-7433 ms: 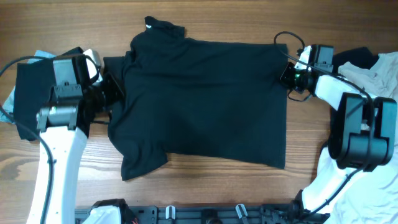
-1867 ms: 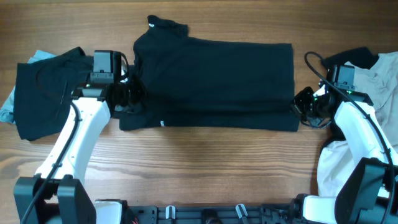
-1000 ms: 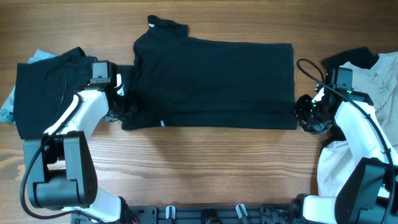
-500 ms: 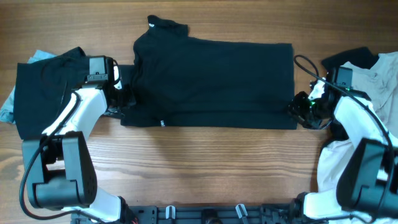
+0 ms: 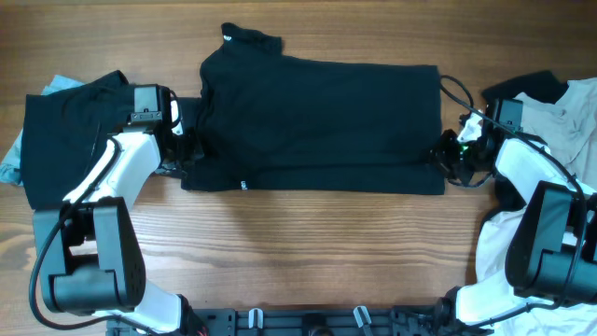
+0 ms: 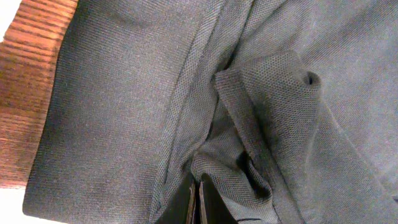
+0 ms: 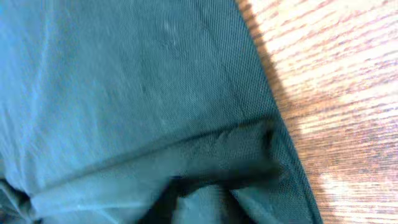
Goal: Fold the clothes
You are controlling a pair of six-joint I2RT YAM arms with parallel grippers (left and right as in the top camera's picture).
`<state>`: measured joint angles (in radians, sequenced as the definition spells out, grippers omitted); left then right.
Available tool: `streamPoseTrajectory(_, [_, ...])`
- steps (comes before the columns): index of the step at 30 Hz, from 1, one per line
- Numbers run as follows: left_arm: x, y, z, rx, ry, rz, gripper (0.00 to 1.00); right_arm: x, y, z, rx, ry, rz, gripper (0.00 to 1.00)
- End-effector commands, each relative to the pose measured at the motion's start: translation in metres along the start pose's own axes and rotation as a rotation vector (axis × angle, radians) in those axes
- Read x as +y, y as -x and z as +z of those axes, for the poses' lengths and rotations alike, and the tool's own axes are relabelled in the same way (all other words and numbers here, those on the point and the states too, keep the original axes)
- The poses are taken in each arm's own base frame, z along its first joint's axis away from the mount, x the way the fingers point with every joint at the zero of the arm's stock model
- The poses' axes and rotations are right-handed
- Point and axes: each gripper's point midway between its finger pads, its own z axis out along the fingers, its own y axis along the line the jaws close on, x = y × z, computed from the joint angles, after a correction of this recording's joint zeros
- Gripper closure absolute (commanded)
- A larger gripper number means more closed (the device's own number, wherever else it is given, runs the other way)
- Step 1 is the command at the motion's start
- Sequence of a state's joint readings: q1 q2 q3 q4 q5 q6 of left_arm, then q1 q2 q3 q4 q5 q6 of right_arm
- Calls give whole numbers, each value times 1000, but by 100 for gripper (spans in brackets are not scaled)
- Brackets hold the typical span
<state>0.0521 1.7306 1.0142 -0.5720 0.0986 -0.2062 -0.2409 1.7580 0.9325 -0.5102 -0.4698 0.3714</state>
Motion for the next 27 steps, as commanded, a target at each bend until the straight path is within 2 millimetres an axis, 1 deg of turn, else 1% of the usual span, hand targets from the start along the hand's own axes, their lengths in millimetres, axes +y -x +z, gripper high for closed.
streamPoseTrajectory(1, [1, 9, -5, -25, 4, 13, 96, 6, 22, 0, -72, 11, -12, 96])
streamPoseTrajectory(3, [1, 9, -5, -25, 4, 13, 96, 10, 30, -1, -103, 26, 7, 96])
streamPoseTrajectory(5, [1, 9, -5, -25, 5, 13, 96, 15, 46, -3, -167, 48, 25, 96])
streamPoseTrajectory(6, [1, 9, -5, -25, 4, 13, 96, 17, 51, -4, -186, 57, 21, 91])
streamPoseTrajectory(7, [1, 9, -5, -25, 5, 13, 96, 17, 53, -5, -194, 62, 33, 69])
streamPoseTrajectory(8, [1, 9, -5, -25, 5, 13, 96, 17, 53, -5, -193, 61, 34, 65])
streamPoseTrajectory(9, [1, 9, -5, -24, 5, 13, 94, 18, 50, -6, -179, 70, 34, 66])
streamPoseTrajectory(11, [1, 7, -5, -19, 6, 13, 92, 31, 35, -8, -114, 139, -30, 65])
streamPoseTrajectory(12, [1, 6, -5, -13, 7, 12, 87, 33, 29, -10, -92, 146, -45, 65])
streamPoseTrajectory(14, [1, 0, -8, 13, 5, 10, 79, 44, 11, -16, -36, 182, -114, 66])
streamPoseTrajectory(16, [-15, 1, -25, 34, -69, 10, 76, 53, -3, -19, -6, 186, -159, 65])
streamPoseTrajectory(17, [-34, 3, -39, 36, -167, 16, 73, 58, -7, -20, 0, 188, -171, 65])
streamPoseTrajectory(19, [-53, 1, -48, 40, -261, 28, 70, 58, -8, -21, 3, 186, -171, 65])
streamPoseTrajectory(20, [-61, -5, -49, 62, -287, 39, 65, 57, -9, -20, 5, 180, -168, 65])
streamPoseTrajectory(21, [-64, -10, -45, 81, -285, 44, 63, 56, -9, -20, 7, 178, -167, 65])
streamPoseTrajectory(23, [-77, -38, -27, 171, -274, 62, 59, 56, -10, -20, 10, 177, -165, 64])
streamPoseTrajectory(27, [-91, -67, -8, 258, -261, 120, 55, 56, -10, -20, 10, 176, -164, 64])
